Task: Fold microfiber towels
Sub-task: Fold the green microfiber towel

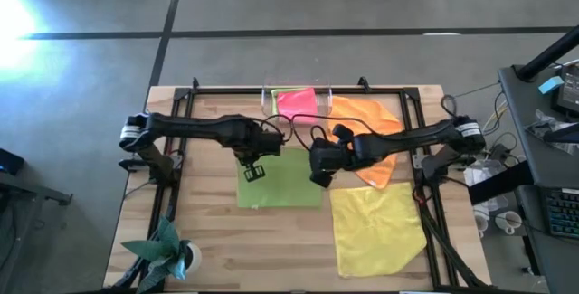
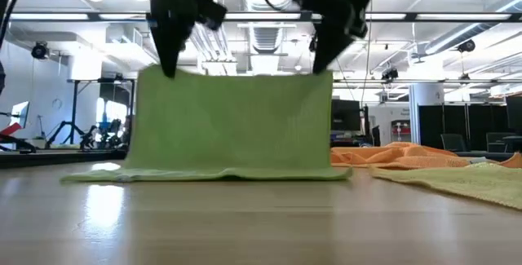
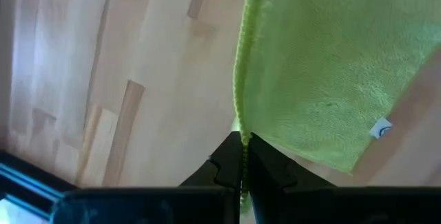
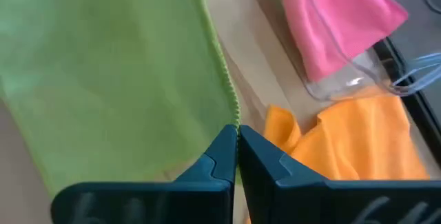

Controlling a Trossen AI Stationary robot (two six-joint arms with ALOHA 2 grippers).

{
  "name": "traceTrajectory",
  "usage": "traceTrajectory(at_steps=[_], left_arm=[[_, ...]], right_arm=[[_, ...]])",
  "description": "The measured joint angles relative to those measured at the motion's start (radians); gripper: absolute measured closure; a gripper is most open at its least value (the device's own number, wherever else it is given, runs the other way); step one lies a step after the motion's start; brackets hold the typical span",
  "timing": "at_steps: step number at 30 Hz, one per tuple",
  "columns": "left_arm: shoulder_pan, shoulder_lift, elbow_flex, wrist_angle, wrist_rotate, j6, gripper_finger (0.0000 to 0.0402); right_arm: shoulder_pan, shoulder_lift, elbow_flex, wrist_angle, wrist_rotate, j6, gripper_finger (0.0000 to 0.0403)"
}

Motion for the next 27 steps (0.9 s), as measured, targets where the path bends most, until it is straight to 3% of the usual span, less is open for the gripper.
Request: traceTrajectory(at_steps=[5,13,21,27], left_arm=[[0.008,0.004,-0.092,0.131,-0.026,0.018,0.0400],[-0.059,-0.029,-0.212,0.149,-0.024,0.017,0.0400],[-0.144,-0.026,-0.278,0.209,0.106,0.027,0.0400],[-0.164,-0.026,-0.292,0.257,0.128,0.025,0.0400]], right_arm=[[-0.005,0.021,-0.078,0.106,-0.017,-0.087,0.0394],[0.037,0.028,-0.165,0.275,-0.182,-0.113,0.0394],[0.086,0.028,-0.247,0.337,-0.290,-0.132,0.0394],[0.092,0.028,-0.293,0.381,-0.310,-0.123,0.0394]])
